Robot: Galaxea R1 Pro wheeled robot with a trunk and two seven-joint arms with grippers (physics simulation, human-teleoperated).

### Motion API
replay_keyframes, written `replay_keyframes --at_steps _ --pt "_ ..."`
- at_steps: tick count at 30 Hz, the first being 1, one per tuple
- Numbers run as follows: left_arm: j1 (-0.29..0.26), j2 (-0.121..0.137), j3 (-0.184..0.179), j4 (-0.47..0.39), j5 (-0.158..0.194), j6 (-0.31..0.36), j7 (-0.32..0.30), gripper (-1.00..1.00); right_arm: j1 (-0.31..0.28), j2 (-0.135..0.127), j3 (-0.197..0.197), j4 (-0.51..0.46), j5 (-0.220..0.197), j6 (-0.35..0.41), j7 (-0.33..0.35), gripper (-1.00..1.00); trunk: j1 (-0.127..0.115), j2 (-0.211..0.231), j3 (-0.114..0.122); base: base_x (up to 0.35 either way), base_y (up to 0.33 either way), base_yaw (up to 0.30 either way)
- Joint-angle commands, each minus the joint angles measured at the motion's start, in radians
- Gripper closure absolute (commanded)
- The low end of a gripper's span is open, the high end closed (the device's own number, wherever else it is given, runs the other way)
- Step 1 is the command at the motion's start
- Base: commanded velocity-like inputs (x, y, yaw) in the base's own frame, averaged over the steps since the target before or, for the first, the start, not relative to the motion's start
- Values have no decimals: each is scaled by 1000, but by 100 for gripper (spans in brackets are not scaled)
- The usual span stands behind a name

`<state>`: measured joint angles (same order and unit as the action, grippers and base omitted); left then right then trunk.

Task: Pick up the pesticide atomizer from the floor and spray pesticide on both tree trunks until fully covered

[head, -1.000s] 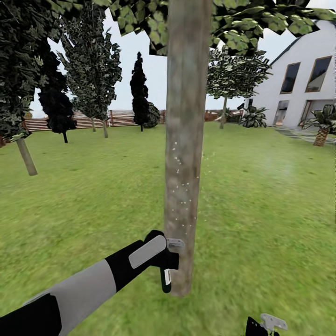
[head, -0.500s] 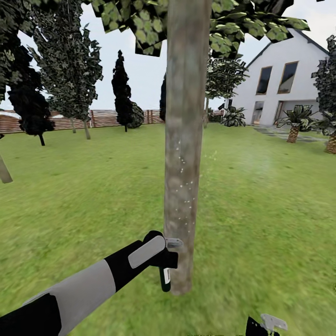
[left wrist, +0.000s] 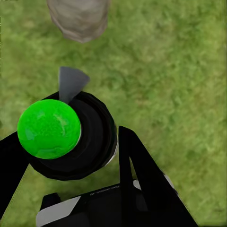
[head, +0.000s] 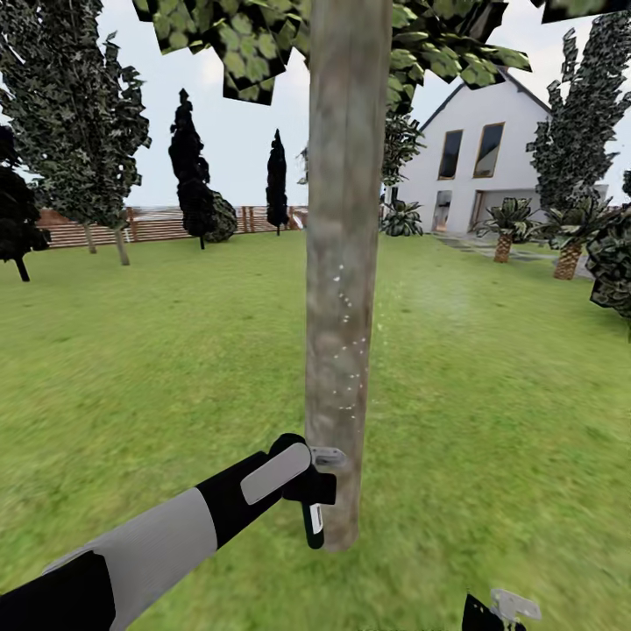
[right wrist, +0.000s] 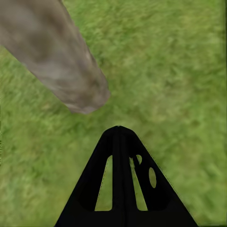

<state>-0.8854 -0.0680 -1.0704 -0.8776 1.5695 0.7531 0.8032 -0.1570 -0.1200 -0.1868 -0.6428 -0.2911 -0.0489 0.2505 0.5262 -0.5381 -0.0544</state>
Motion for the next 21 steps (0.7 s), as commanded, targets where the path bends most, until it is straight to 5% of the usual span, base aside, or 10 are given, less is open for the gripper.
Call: replay_keyframes --at_steps 1,18,21 --pt "-1 1 -2 -1 9 -1 9 100 -1 0 -3 1 -9 -1 9 100 0 -2 -2 0 334 -119" --pt "-1 1 -5 -1 6 -1 -6 100 -1 0 -3 0 -10 -2 10 100 0 -2 -2 80 334 -144" --pt "7 0 -5 0 -87 -1 -45 100 -1 0 -3 0 -10 -1 10 100 0 -2 -2 115 334 -56"
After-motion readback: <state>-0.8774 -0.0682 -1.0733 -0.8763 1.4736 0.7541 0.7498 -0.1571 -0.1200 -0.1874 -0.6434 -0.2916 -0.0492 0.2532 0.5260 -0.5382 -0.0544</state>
